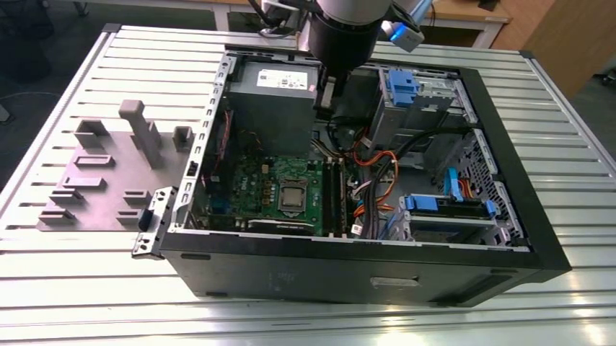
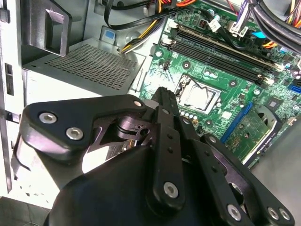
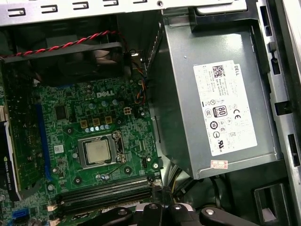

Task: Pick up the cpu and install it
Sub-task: 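Install the first cpu locking lever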

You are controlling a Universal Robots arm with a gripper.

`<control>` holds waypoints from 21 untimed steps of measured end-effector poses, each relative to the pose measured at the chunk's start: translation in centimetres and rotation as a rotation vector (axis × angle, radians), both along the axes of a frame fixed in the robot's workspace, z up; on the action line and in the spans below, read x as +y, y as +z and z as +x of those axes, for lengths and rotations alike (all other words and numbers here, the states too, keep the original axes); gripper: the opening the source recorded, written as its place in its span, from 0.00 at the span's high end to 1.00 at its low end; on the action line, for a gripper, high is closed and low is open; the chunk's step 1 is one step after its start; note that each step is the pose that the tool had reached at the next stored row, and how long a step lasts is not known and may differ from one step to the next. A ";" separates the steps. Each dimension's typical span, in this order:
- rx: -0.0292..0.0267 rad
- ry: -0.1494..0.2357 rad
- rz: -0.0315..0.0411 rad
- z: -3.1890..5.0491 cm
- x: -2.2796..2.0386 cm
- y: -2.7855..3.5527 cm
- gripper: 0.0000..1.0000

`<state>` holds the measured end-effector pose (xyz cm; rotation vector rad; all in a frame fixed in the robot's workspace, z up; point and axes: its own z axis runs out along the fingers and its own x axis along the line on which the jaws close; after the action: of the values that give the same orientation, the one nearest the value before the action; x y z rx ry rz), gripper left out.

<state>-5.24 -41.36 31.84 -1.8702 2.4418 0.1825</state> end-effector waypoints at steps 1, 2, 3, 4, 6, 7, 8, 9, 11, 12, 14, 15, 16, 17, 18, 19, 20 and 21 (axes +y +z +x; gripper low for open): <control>0.0001 0.000 -0.0004 0.00 -0.01 0.09 0.89; 0.0001 0.000 -0.0016 0.00 0.00 0.21 0.89; -0.0001 0.000 -0.0022 0.01 0.00 0.30 0.89; 0.0000 0.000 -0.0029 0.01 0.00 0.39 0.89; 0.0000 0.000 -0.0033 0.00 0.00 0.57 0.89; 0.0000 0.000 -0.0033 0.00 0.00 0.69 0.89; 0.0000 0.000 -0.0034 0.00 0.00 0.83 0.89; 0.0000 0.000 -0.0033 0.00 0.00 0.93 0.89; -0.0001 0.000 -0.0031 0.00 0.00 0.94 0.89; -0.0001 0.000 -0.0030 0.00 0.00 0.94 0.89; 0.0000 0.000 -0.0032 0.00 0.00 0.95 0.89; 0.0000 0.000 -0.0033 0.00 0.00 0.96 0.83; 0.0000 0.000 -0.0032 0.00 0.00 0.96 0.83; 0.0000 0.000 -0.0032 0.00 0.00 0.96 0.83; 0.0000 0.000 -0.0032 0.00 0.00 0.96 0.83; 0.0000 0.000 -0.0032 0.00 0.00 0.96 0.83; 0.0000 0.000 -0.0032 0.00 0.00 0.97 0.83; 0.0000 0.000 -0.0032 0.00 0.00 0.97 0.84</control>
<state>-5.24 -41.36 32.81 -1.8715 2.4436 0.1787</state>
